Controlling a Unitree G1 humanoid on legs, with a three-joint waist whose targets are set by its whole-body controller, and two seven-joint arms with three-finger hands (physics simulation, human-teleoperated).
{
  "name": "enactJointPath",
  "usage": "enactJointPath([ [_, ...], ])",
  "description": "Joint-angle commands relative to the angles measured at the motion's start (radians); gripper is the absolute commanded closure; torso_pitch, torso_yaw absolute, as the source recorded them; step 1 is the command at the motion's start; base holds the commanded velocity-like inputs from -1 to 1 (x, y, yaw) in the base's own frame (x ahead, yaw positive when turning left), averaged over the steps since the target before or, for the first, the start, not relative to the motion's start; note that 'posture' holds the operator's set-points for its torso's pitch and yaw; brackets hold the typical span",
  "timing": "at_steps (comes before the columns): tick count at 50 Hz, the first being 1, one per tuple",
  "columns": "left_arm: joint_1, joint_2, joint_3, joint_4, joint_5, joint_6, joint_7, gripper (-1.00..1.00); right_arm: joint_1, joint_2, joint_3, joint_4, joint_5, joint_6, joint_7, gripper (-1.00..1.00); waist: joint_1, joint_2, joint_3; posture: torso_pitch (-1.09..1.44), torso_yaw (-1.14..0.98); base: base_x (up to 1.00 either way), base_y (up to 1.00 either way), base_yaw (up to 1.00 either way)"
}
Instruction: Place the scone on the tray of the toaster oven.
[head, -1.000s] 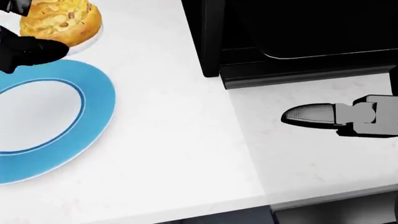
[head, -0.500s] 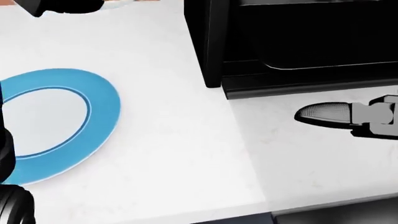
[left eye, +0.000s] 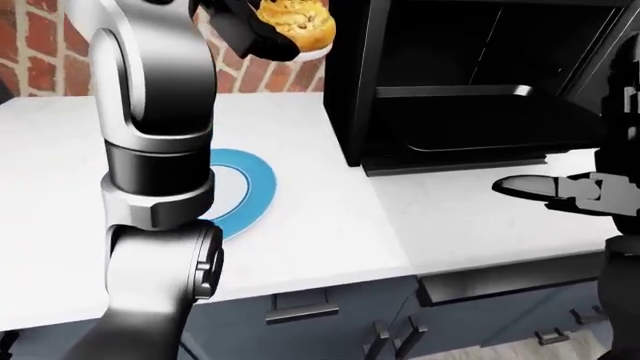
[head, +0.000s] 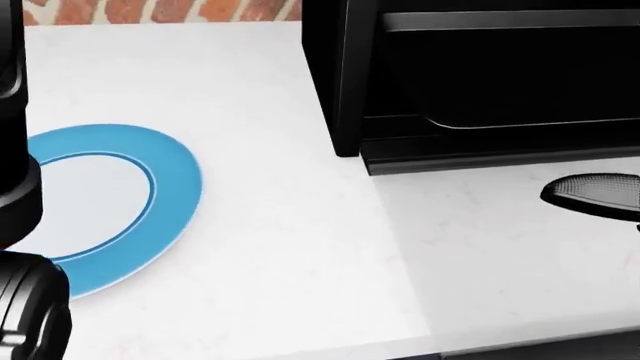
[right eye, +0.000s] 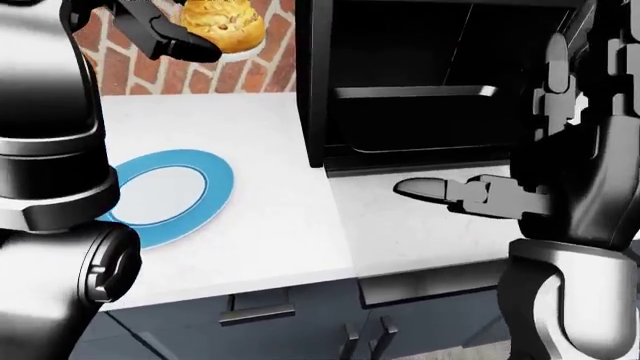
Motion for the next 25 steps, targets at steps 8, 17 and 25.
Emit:
enactJointPath([
  [8, -0.001, -0.029, -0.014, -0.109, 0.044, 0.022, -0.028, 1.0, -0.018, -0.034, -0.006, -0.003, 0.021, -0.027, -0.023, -1.0, -0.021, 0.0, -0.018, -0.21, -0.07, 0.0, 0.0, 0.0],
  [17, 0.032, -0.089, -0.038, -0.212, 0.132, 0.067, -0.1, 1.0, -0.002, -0.014, 0.014, 0.012, -0.01, -0.058, -0.009, -1.0, -0.055, 0.003, -0.02, -0.21, -0.12, 0.0, 0.0, 0.0],
  [25, 0.037, -0.138, -0.046, -0.192, 0.138, 0.039, -0.1, 1.0, 0.005, -0.008, -0.001, 0.011, -0.012, -0.058, -0.002, -1.0, -0.096, 0.007, -0.029, -0.21, -0.16, 0.0, 0.0, 0.0],
])
